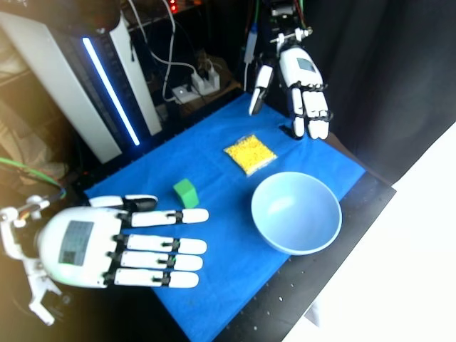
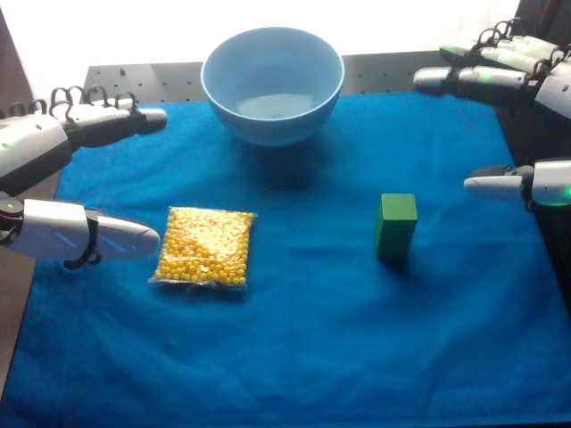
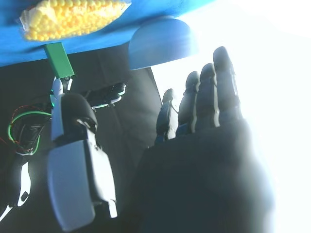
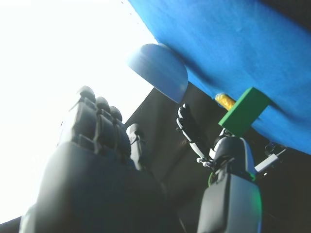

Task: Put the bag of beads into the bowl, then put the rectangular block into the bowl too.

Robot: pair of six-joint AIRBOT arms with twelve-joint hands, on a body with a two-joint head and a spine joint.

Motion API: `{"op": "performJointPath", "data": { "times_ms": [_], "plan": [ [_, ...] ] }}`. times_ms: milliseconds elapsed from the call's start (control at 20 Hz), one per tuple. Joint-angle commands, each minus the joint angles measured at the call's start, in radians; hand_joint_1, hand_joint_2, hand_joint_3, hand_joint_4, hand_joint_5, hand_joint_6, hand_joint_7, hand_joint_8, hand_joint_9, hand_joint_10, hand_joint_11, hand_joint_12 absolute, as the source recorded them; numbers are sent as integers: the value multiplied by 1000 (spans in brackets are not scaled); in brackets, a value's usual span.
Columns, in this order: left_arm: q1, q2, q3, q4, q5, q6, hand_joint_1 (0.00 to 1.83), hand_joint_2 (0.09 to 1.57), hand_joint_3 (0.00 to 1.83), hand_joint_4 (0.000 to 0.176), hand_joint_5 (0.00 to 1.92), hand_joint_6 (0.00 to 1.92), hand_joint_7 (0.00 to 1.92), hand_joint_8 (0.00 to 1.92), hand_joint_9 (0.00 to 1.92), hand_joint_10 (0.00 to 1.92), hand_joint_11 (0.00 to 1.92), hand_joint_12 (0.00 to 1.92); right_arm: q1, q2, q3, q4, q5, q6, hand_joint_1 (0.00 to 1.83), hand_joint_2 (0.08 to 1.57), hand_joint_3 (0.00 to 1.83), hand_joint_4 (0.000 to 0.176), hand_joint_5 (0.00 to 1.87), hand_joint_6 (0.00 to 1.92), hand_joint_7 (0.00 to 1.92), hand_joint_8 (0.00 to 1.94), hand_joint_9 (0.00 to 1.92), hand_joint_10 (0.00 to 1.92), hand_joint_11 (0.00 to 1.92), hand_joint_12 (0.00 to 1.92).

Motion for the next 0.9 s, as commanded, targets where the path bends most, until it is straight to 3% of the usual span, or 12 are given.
{"op": "performJointPath", "data": {
  "times_ms": [0, 50, 100, 150, 200, 250, 300, 350, 450, 500, 650, 850],
  "plan": [
    [-13, 2, 4, -4, -111, -3, 532, 900, 3, 149, 205, 2, 71, 2, 14, 3, 0, 109, 12, 1, 4, 32, 109, 2, 821, 1052, 3, 176, 467, 12, 85, 1, 0, 0, 0, 0],
    [-15, 2, 4, -1, -109, -3, 553, 898, 0, 124, 209, 4, 65, 1, 11, 2, 0, 101, 12, 0, 4, 30, 109, 2, 772, 1050, 1, 176, 500, 14, 87, 1, 0, 0, 0, 0],
    [-19, 2, 5, 4, -106, -3, 565, 891, 0, 118, 215, 6, 55, 0, 5, 0, 4, 104, 12, 0, 4, 28, 108, 2, 777, 1048, 0, 176, 520, 17, 95, 3, 0, 0, 0, 0],
    [-29, 1, 6, 21, -91, -3, 578, 890, 0, 140, 267, 7, 95, 3, 41, 1, 0, 178, 12, 0, 4, 25, 106, 2, 805, 1058, 3, 176, 516, 11, 96, 3, 0, 0, 0, 0],
    [-47, 0, 8, 48, -63, -3, 623, 888, 0, 147, 319, 7, 142, 5, 53, 1, 0, 180, 12, 0, 5, 24, 103, 2, 793, 1058, 3, 176, 514, 8, 93, 1, 0, 0, 0, 0],
    [-89, -8, 14, 103, -4, -3, 664, 886, 0, 111, 345, 12, 156, 7, 54, 1, 0, 178, 12, 0, 5, 23, 100, 2, 824, 1054, 0, 176, 518, 8, 95, 1, 0, 0, 0, 0],
    [-136, -22, 21, 159, 58, -3, 747, 858, 7, 57, 401, 4, 207, 2, 148, 7, 0, 474, 12, 0, 6, 22, 99, 2, 807, 1053, 0, 176, 499, 2, 93, 0, 0, 0, 0, 0],
    [-170, -35, 29, 209, 112, -3, 791, 851, 3, 44, 416, 1, 243, 1, 211, 10, 0, 680, 12, 0, 7, 22, 99, 2, 806, 1058, 2, 176, 494, 0, 93, 0, 0, 0, 0, 0],
    [-234, -68, 44, 320, 230, -3, 747, 856, 1, 64, 396, 1, 273, 2, 276, 9, 0, 904, 12, 0, 8, 18, 98, 2, 736, 1063, 4, 176, 478, 0, 94, 1, 0, 0, 0, 0],
    [-254, -78, 44, 369, 280, -3, 772, 835, 1, 85, 393, 0, 312, 0, 343, 10, 29, 999, 12, 0, 9, 16, 98, 2, 718, 1066, 4, 176, 460, 0, 93, 1, 0, 0, 0, 0],
    [-269, -102, 45, 430, 347, -3, 711, 829, 0, 92, 385, 0, 346, 1, 387, 5, 14, 1114, 12, 0, 10, 16, 95, 2, 731, 1067, 3, 176, 446, 0, 91, 0, 0, 0, 0, 0],
    [-270, -136, 70, 443, 403, -3, 845, 811, 0, 95, 411, 2, 432, 8, 464, 17, 0, 1108, 12, 0, 10, 14, 93, 2, 792, 1068, 3, 176, 462, 5, 83, 0, 0, 0, 0, 0]
  ]
}}
